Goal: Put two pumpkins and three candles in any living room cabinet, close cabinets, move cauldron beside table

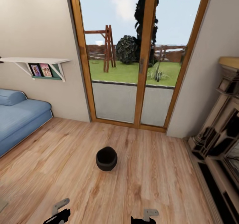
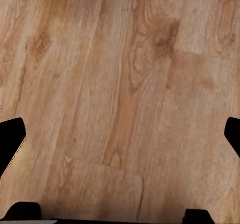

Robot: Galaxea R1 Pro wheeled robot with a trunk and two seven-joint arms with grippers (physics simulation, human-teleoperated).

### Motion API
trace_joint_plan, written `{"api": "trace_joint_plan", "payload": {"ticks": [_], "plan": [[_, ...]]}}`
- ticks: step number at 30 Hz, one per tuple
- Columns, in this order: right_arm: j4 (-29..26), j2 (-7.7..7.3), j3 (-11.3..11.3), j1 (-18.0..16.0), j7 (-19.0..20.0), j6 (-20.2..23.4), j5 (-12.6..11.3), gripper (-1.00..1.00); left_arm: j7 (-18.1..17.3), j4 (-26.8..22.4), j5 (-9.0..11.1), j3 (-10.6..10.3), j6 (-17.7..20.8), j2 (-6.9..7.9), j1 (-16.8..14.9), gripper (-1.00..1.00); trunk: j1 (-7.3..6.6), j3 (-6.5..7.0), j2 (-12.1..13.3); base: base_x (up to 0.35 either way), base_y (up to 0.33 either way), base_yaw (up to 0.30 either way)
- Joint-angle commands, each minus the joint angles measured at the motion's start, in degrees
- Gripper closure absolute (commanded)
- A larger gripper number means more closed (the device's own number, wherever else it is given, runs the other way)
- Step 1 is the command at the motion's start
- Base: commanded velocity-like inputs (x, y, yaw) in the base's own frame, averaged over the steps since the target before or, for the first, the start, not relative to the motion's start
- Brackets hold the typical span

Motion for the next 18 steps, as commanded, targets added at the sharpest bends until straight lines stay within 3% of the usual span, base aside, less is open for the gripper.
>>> {"api": "trace_joint_plan", "payload": {"ticks": [1, 18], "plan": [[0.01, 0.02, 0.53, -0.05, -0.31, -0.23, -0.49, -1.0, 0.43, -0.11, 0.38, -0.48, 0.11, 0.06, -0.03, -1.0, 0.04, -0.07, -0.05, 0.332, 0.0, 0.133], [0.01, -0.02, 0.54, -0.05, -0.31, -0.07, -0.47, -1.0, 0.43, -0.11, 0.38, -0.48, 0.11, 0.07, -0.03, -1.0, 0.04, -0.07, -0.05, 0.332, 0.0, 0.013]]}}
